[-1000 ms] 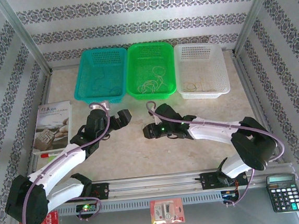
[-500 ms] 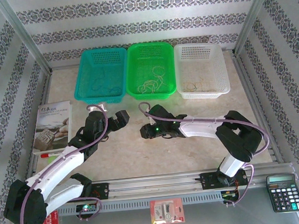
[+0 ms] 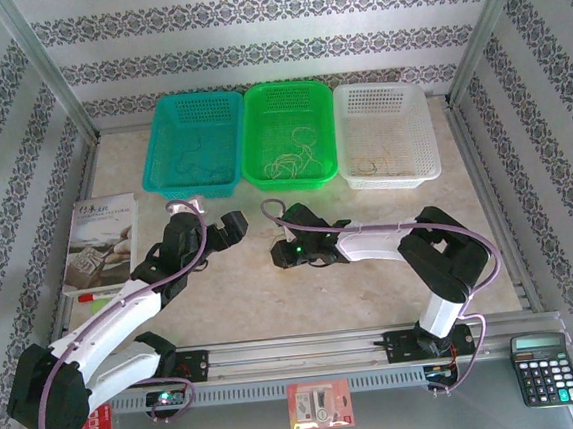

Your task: Untangle the cables

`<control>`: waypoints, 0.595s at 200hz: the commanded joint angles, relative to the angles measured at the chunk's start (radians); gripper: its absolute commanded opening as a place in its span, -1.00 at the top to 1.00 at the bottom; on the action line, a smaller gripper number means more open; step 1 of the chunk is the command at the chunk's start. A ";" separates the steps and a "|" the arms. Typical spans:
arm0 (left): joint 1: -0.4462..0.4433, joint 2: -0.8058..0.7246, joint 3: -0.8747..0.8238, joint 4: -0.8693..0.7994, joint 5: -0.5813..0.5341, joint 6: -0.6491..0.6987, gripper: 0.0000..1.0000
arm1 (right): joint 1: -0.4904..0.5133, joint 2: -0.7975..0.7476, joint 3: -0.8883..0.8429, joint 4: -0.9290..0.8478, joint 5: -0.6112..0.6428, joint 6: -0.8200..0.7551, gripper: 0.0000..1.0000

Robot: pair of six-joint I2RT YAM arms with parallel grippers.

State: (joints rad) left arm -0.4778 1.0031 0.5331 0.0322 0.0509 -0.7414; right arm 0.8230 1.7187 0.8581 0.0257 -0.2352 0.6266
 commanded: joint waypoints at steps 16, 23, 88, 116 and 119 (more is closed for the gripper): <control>-0.006 -0.019 -0.009 -0.015 -0.002 0.003 -1.00 | 0.013 -0.007 0.020 0.024 0.016 0.004 1.00; -0.006 -0.021 -0.010 -0.015 -0.002 0.002 -1.00 | 0.011 -0.015 0.021 0.023 0.014 0.004 1.00; -0.006 -0.013 -0.017 -0.002 0.015 0.004 -1.00 | -0.048 -0.143 0.001 0.025 -0.048 0.027 1.00; -0.005 -0.007 -0.019 0.009 0.021 0.006 -1.00 | -0.077 -0.172 -0.012 0.031 -0.060 0.035 1.00; -0.005 -0.007 -0.019 0.010 0.023 0.006 -1.00 | -0.081 -0.172 -0.014 0.031 -0.062 0.035 1.00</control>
State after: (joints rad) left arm -0.4778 1.0031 0.5278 0.0334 0.0551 -0.7414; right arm 0.7639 1.5730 0.8593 0.0479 -0.2714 0.6460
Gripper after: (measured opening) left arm 0.999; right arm 0.056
